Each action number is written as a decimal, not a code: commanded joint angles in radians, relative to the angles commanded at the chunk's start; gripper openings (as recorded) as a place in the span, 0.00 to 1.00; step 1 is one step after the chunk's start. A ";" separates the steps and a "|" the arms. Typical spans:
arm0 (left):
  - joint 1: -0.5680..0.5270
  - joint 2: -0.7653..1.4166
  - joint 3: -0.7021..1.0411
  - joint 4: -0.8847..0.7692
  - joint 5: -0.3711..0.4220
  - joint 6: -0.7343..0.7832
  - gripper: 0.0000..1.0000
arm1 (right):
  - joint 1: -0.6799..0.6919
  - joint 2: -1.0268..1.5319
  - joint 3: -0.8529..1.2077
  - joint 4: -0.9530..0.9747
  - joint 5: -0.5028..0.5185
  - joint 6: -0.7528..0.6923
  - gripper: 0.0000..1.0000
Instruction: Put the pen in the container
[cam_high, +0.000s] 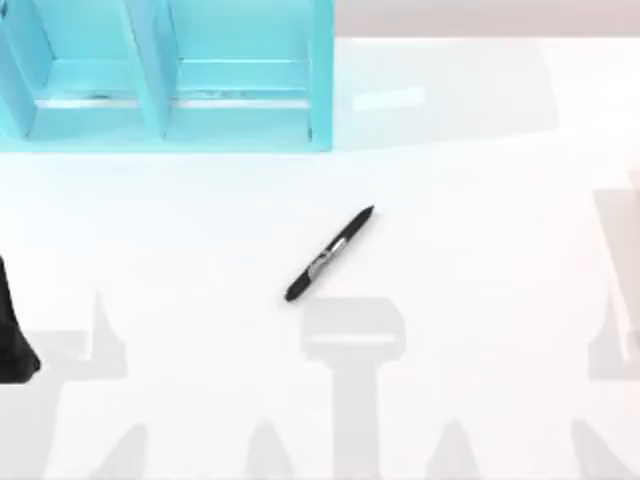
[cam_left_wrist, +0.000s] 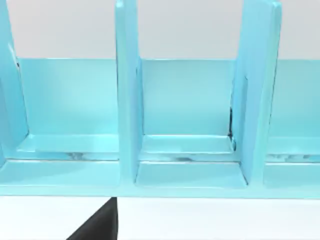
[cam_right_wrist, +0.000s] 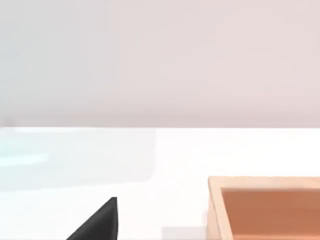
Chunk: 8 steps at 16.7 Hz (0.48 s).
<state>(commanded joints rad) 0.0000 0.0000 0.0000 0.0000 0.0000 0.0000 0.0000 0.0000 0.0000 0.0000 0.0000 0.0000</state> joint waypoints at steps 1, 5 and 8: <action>0.000 0.000 0.000 0.000 0.000 0.000 1.00 | 0.000 0.000 0.000 0.000 0.000 0.000 1.00; 0.000 0.000 0.000 0.000 0.000 0.000 1.00 | 0.008 0.045 0.057 -0.024 -0.010 0.054 1.00; 0.000 0.000 0.000 0.000 0.000 0.000 1.00 | 0.027 0.171 0.208 -0.096 -0.026 0.177 1.00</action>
<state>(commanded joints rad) 0.0000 0.0000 0.0000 0.0000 0.0000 0.0000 0.0272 0.1710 0.2076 -0.0964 -0.0259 0.1772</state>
